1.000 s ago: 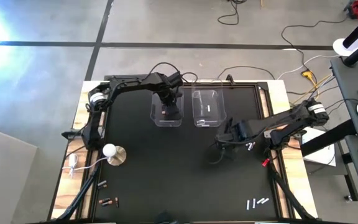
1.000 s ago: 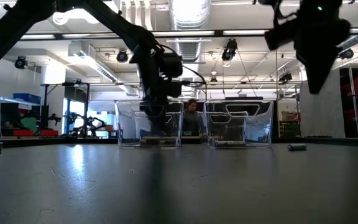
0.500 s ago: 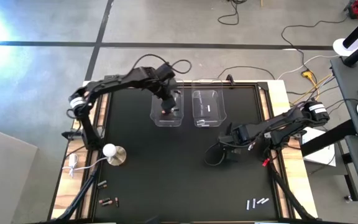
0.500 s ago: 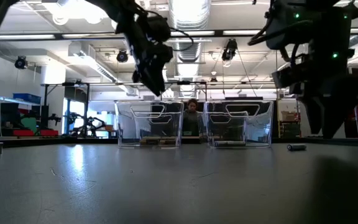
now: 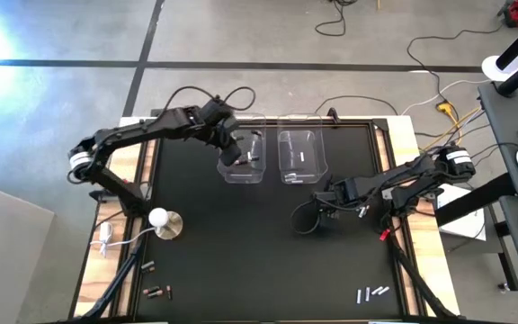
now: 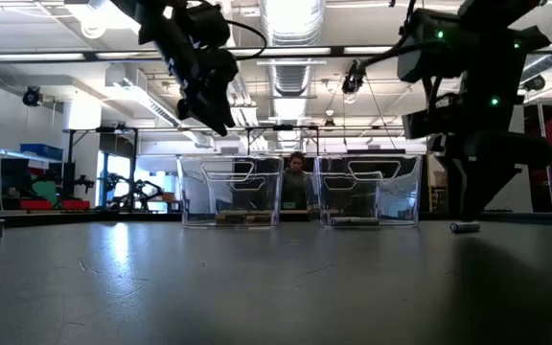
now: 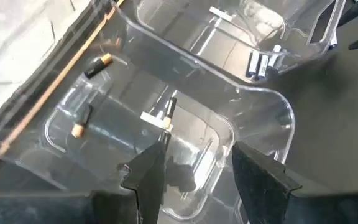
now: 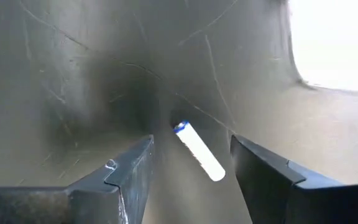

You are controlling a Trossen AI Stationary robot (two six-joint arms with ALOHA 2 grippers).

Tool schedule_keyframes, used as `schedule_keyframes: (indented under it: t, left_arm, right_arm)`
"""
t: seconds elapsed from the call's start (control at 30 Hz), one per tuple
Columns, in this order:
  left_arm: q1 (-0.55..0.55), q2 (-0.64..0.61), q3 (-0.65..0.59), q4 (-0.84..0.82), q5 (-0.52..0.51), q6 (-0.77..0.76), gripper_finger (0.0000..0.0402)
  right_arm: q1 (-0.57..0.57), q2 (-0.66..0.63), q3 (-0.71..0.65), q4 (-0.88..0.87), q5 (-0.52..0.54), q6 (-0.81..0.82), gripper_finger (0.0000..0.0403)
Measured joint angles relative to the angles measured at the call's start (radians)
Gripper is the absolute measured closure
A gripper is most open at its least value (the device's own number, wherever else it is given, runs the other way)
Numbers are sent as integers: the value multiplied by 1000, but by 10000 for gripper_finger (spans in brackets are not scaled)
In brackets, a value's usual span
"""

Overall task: Sort batteries
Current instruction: Put the white battery into the right transparent bin

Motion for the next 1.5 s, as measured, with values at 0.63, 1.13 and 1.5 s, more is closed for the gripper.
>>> schedule_keyframes:
  t: [0.63,1.13,1.5]
  left_arm:
    - [-1,-81,-112,139,0,-56,237]
    - [-1,-81,61,173,53,65,237]
    - [-1,-81,84,156,53,77,237]
  right_arm:
    - [-45,2,-140,152,-116,117,307]
    - [-45,-1,-147,154,-120,135,375]
    - [-42,-62,18,-36,-166,113,372]
